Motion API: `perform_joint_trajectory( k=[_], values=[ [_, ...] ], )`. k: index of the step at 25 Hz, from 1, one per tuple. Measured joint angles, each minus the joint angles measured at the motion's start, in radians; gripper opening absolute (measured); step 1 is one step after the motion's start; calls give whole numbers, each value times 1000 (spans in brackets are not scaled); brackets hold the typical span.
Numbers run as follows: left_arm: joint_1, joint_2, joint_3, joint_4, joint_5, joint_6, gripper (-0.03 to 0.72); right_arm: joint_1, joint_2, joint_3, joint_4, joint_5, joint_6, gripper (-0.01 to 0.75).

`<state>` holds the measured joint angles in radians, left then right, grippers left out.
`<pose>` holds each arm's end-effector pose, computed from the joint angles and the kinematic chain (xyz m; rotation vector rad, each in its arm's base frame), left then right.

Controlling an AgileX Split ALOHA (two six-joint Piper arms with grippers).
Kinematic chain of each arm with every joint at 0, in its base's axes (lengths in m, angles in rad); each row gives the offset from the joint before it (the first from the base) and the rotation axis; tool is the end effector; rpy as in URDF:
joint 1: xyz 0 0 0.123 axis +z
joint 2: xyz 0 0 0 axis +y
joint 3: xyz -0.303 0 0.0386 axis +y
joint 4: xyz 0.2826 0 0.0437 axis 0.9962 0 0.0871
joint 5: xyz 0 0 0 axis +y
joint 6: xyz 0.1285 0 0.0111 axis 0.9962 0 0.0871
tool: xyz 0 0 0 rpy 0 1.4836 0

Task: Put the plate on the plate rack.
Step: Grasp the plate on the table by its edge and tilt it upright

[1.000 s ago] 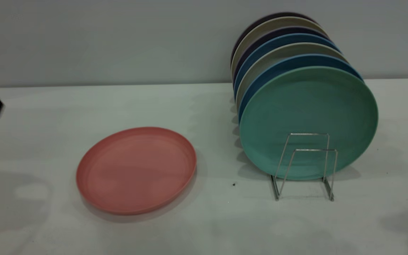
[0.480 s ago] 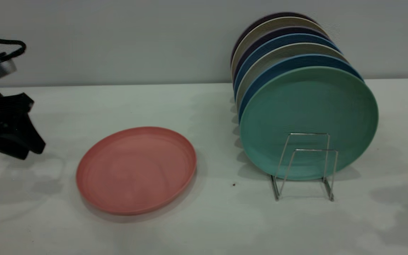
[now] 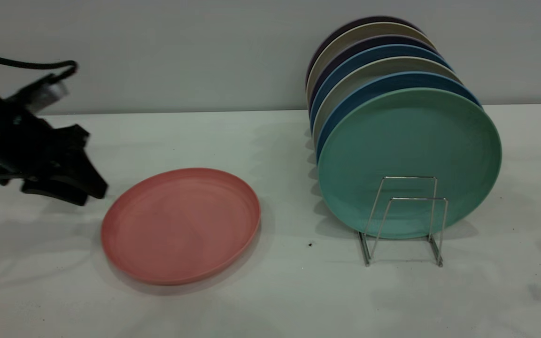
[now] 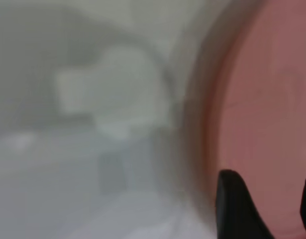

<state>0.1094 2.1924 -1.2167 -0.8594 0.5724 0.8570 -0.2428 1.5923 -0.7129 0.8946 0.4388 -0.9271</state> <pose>0.4385 -0.0052 0.0244 0.0500 2.7695 -0.5531 0.3175 -0.0345 0.1280 0.0977 2.5852 0.3299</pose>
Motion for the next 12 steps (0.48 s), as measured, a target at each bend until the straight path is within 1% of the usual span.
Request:
perform_joint_trajectory(
  k=[2,4,8,12],
  values=[
    [-24,5,0,12,-6,-11,354,-9,0,0,87,17,-85,239],
    [-32,7,0,46,-14,-41,354,-10,0,0,128,26,-130,239],
    [-33,7,0,147,-21,-128,354,-11,0,0,145,26,-149,239],
    [-35,7,0,167,-35,-151,354,-11,0,0,152,25,-155,239]
  ],
)
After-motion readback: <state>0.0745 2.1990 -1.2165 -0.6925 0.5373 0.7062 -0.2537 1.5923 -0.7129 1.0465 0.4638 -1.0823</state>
